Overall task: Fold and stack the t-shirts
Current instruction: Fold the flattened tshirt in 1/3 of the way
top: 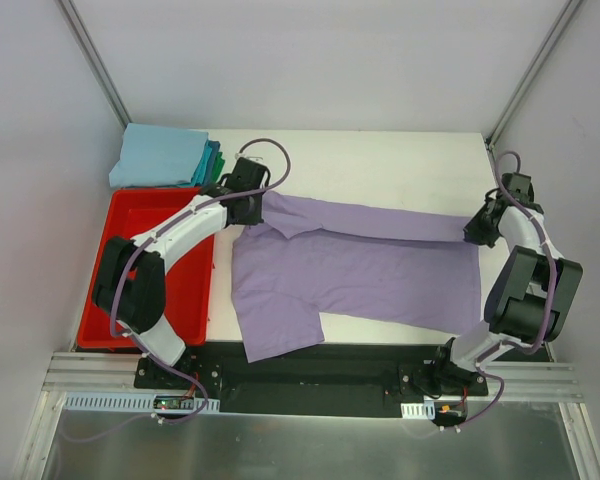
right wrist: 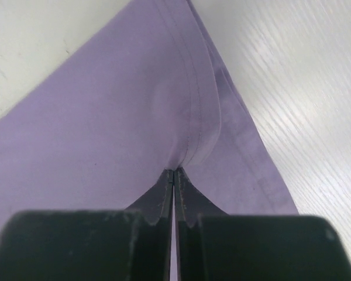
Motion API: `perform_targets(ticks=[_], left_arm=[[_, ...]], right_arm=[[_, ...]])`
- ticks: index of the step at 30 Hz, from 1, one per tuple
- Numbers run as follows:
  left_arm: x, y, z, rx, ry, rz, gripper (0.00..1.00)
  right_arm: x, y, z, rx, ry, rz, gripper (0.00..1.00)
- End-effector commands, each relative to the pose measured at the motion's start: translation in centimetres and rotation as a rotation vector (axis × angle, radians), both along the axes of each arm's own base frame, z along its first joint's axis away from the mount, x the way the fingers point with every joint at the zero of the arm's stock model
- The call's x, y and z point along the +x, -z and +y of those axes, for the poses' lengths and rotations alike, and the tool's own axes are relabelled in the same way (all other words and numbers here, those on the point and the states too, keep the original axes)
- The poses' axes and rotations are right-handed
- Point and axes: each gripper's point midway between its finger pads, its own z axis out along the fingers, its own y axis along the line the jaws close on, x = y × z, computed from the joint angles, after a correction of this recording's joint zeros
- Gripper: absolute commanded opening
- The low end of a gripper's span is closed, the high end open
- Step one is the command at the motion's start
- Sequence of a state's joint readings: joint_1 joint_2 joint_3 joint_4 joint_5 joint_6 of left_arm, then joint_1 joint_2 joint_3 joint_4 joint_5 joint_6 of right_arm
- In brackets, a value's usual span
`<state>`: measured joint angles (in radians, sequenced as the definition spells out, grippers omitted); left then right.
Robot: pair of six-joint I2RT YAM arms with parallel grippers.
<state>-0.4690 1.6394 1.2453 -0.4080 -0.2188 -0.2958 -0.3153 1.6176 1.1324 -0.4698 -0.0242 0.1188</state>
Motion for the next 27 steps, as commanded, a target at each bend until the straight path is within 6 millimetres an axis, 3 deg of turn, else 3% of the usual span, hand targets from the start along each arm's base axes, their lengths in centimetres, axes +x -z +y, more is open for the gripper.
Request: perform_targets(ticks=[1,10,13,16,17,19,21,24,27], left_arm=[[-1.0,-0.4,1.1,-0.003,-0.024,0.011,0.00],[-4.0,3.0,1.0,-0.019,-0.005,0.146,0.00],[-5.4,4.8,1.0,-0.018,-0.001,0.207,0.00],[-5.4,5.3,1.2,0.000,-0.015,0.223,0.00],[-5.3,5.2,1.0,-0.007,-0.012,0.226,0.00],[-4.7,4.5,0.3,-0.035,-0.009,0.212,0.00],[-3.7,3.7,-0.2,-0.048,-0.003,0.188,0.00],[-1.7,2.3,-1.0,-0.068,0.001,0.147,0.00],[-0.1,2.0,-1.9,-0.113,0.016,0.155,0.00]], right_arm=[[-1.9,-0.8,-0.5,-0.055,0.035,0.018,0.00],[-3.3,1.7,-0.4,-0.051,0.032,0.101,0.05],[-3.6,2.3,-0.3,-0.048,0.030,0.122,0.12],[-3.6,2.2,0.3,-0.056,-0.011,0.131,0.32],[-3.4,2.0,0.6,-0.064,-0.039,0.122,0.45],[-2.7,0.7,1.5,-0.115,-0.134,0.090,0.71],[-2.2,-1.0,2.7,-0.181,-0.215,0.051,0.82],[-1.1,-3.6,7.0,-0.199,-0.380,-0.065,0.87],[-0.5,-5.4,15.5,-0.109,-0.634,-0.234,0.87]])
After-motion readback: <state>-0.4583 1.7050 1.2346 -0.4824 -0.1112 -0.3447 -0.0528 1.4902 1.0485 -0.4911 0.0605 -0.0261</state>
